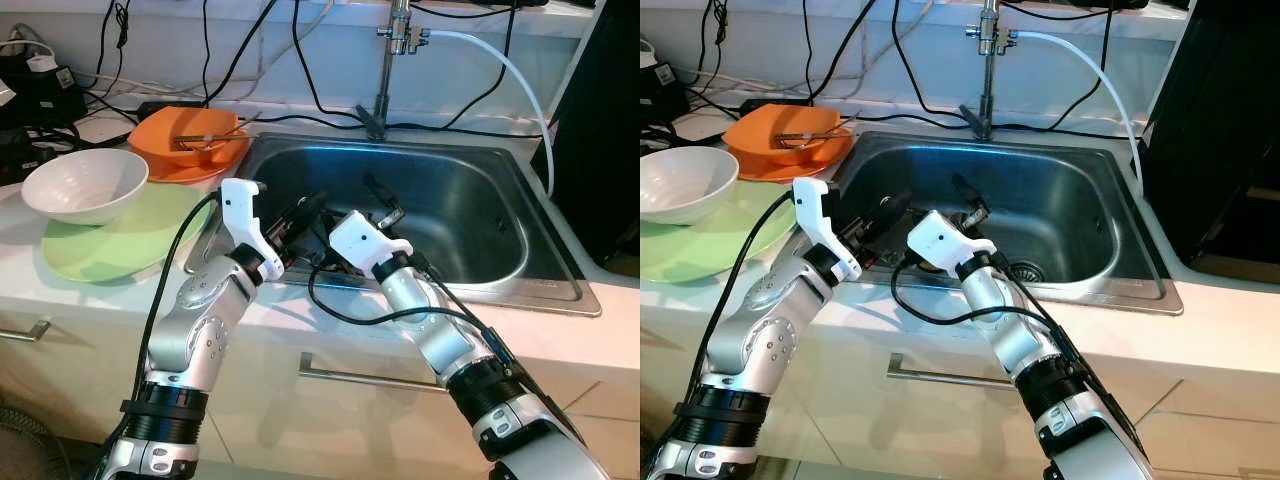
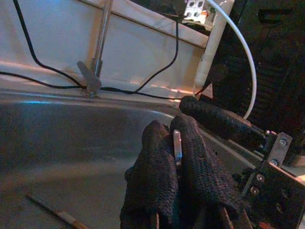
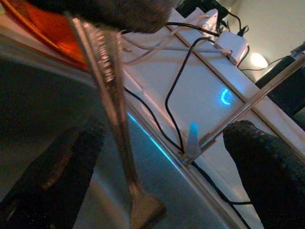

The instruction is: Kitchen organization

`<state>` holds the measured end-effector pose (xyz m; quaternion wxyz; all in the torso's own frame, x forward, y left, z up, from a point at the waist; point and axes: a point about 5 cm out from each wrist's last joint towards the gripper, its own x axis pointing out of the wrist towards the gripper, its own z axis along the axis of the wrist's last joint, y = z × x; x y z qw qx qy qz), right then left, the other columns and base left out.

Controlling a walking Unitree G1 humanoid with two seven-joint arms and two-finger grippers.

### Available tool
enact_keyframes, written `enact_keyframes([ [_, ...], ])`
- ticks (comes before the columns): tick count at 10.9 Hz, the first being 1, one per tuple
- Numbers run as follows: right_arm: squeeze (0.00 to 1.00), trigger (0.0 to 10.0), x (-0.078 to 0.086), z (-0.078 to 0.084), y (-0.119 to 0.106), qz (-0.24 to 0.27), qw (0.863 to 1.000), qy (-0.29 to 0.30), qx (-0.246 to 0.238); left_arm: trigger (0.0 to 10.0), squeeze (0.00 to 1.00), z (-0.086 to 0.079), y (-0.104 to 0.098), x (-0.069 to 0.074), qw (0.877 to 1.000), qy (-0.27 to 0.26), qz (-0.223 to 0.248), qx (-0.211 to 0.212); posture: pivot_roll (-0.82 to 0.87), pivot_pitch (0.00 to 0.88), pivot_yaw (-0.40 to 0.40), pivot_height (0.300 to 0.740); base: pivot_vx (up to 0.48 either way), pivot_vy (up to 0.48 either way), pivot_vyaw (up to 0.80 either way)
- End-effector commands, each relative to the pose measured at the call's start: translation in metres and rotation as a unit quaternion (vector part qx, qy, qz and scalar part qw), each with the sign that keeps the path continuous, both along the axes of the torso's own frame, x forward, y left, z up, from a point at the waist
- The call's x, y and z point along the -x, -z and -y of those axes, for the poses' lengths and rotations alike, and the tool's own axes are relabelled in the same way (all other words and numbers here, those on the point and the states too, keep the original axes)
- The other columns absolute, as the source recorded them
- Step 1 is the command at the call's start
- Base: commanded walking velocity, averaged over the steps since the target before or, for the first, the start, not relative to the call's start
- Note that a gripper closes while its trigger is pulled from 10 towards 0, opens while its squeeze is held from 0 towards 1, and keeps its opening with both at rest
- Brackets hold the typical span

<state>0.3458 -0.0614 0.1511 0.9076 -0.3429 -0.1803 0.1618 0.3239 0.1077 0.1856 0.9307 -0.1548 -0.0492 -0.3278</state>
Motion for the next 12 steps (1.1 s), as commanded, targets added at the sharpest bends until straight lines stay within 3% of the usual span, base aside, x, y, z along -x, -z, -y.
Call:
enact_keyframes([
  [1,0.00,10.0,-0.0009,-0.0024,-0.0037,0.009,1.000,-0.006,0.002,10.0,0.00,-0.0010,-0.0121,-0.0011,1.000,0.004,0.021,-0.005,0.22,0.000,0.017,0.740,0.000,0.000,0.00],
  [2,0.00,0.2,-0.0010,-0.0034,-0.0034,0.008,1.000,-0.010,0.005,10.0,0.00,-0.0010,-0.0135,-0.0012,1.000,0.005,0.024,-0.005,0.22,0.000,0.017,0.740,0.000,0.000,0.00],
  [12,0.00,0.0,-0.0012,-0.0071,0.0008,0.000,1.000,-0.019,0.010,10.0,0.00,-0.0002,-0.0150,-0.0004,1.000,0.012,0.025,-0.012,0.22,0.000,0.019,0.740,0.000,0.000,0.00],
])
